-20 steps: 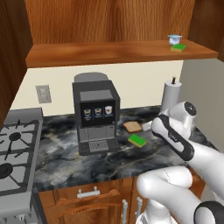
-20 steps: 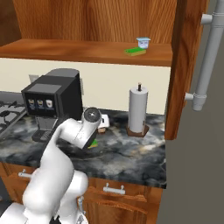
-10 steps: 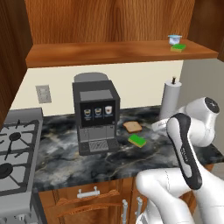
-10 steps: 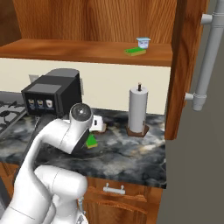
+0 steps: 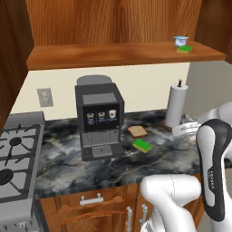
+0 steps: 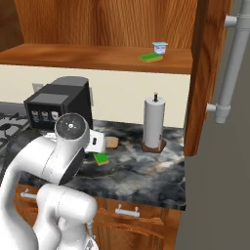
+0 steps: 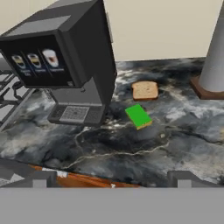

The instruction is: Pick the sponge and sponge from the cabinet and place them on the counter.

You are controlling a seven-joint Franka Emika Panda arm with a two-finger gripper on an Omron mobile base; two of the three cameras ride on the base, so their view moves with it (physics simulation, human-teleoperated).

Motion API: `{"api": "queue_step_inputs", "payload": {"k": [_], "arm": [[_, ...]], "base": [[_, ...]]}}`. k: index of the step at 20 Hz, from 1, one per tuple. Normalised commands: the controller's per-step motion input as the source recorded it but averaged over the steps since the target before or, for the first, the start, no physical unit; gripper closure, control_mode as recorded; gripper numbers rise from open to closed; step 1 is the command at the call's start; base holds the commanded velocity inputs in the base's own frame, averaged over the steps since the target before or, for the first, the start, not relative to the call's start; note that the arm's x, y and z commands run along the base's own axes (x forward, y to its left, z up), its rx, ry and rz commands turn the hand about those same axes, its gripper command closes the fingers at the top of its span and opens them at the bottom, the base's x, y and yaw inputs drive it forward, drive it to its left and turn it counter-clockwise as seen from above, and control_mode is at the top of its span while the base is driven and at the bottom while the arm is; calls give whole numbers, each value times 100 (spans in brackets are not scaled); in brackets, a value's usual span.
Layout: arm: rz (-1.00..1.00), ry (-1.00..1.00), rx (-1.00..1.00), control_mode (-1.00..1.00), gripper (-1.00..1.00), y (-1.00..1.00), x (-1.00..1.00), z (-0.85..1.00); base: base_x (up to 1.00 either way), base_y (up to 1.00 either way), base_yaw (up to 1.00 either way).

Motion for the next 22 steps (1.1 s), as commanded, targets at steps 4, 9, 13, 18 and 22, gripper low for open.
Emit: {"api": "queue_step_inputs", "payload": {"k": [4,9,13,18,22], "arm": [[-9,0,0,-100,-100,0,-53,83],[-11,3,0,-100,-100,0,-22,73],[-12,17,0,-100,-100,0,4,51],[-4,10,0,-100,-100,0,10,10],[0,0,0,-100,-100,0,5,0]], "base": [[0,0,0],[0,0,0],[0,0,0],[0,0,0],[0,0,0]]}}
